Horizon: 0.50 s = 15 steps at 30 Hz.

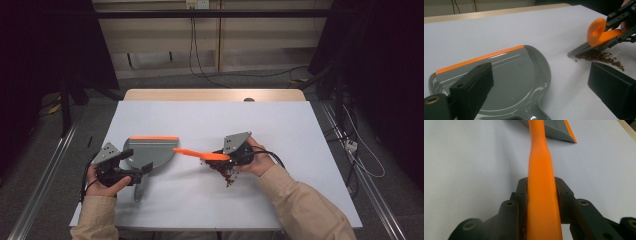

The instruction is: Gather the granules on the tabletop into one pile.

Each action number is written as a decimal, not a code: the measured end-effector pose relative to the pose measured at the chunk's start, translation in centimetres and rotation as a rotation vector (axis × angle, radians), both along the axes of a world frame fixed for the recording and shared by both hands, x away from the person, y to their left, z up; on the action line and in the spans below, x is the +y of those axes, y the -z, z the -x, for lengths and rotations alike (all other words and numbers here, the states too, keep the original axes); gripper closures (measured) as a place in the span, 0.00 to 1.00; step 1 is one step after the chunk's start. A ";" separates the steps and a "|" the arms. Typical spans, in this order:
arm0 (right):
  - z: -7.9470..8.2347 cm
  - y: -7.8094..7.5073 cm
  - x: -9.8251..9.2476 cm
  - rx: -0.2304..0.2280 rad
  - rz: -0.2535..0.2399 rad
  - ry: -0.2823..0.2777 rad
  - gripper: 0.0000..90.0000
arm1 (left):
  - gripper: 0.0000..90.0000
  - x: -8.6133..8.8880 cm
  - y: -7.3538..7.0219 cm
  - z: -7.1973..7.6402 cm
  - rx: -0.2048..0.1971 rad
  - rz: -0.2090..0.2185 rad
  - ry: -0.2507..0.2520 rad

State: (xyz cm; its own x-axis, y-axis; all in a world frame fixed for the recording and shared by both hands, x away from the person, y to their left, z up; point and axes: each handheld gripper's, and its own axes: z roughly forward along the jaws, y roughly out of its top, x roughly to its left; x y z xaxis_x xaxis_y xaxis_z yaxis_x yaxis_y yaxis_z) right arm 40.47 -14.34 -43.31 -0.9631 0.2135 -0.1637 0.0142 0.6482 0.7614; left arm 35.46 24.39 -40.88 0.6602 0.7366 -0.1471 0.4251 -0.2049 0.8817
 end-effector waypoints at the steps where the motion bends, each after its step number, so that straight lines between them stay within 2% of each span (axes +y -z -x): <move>1: 0.1 0.0 0.0 0.002 0.002 0.001 0.77 | 0.07 0.0 0.0 0.0 -0.001 -0.001 0.001; 15: 1.4 -0.3 -0.1 0.004 -0.012 -0.002 0.78 | 0.07 -0.1 -0.1 0.0 -0.004 -0.005 0.008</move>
State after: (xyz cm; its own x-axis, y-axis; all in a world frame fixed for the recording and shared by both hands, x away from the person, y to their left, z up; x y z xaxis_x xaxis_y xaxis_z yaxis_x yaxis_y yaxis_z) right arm 39.11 -14.40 -43.00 -0.9642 0.2135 -0.1575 0.0159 0.6392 0.7689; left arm 35.44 24.27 -40.78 0.6665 0.7320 -0.1412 0.4200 -0.2122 0.8824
